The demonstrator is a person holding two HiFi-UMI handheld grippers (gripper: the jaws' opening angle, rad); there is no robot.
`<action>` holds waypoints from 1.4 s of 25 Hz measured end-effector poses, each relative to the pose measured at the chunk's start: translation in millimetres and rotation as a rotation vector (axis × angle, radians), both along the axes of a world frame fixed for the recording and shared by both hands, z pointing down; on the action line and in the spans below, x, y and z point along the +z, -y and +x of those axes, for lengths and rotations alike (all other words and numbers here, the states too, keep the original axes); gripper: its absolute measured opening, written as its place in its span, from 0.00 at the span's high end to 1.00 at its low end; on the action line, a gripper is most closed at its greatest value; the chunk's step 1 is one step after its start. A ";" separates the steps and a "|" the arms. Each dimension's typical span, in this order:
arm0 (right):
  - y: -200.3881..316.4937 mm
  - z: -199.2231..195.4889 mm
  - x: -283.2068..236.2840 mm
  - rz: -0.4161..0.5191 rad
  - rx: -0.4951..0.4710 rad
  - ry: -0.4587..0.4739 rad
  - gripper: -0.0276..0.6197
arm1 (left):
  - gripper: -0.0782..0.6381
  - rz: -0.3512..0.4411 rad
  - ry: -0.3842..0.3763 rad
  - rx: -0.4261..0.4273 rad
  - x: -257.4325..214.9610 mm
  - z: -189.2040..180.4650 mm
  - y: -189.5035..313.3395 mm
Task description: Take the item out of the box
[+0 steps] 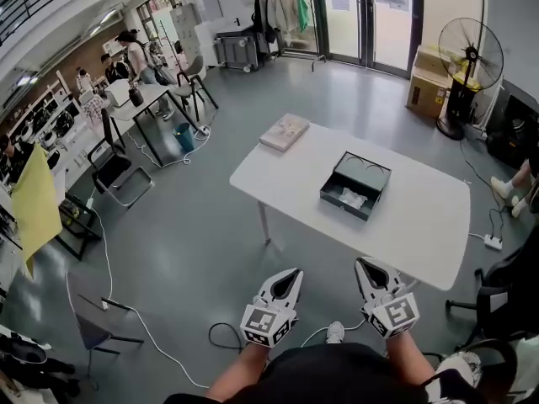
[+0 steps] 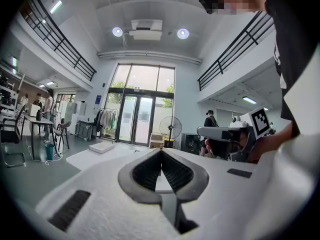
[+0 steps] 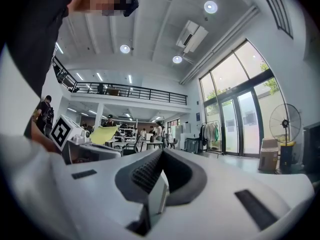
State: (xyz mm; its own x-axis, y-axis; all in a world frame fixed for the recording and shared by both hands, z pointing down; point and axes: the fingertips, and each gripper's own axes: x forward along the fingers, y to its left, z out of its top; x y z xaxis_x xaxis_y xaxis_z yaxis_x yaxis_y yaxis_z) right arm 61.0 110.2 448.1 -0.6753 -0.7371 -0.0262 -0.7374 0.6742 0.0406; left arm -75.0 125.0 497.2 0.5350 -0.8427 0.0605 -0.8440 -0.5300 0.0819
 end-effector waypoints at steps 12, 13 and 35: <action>93.5 58.3 12.6 -0.032 0.000 -0.013 0.95 | 0.87 -0.033 0.033 0.012 10.7 57.4 97.4; 99.1 61.5 13.4 -0.038 -0.005 -0.018 0.95 | 0.87 -0.033 0.035 0.010 10.7 60.6 103.1; 235.9 4.4 16.3 -0.049 -0.018 -0.052 0.95 | 0.87 -0.024 0.060 0.025 7.6 7.2 254.7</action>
State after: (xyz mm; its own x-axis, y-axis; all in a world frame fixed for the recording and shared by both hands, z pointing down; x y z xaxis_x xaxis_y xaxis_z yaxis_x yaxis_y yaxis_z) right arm 65.4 -125.7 464.4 -0.6876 -0.7247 0.0448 -0.7233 0.6891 0.0449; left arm -67.8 -129.7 504.8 0.5510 -0.8268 0.1132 -0.8341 -0.5498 0.0450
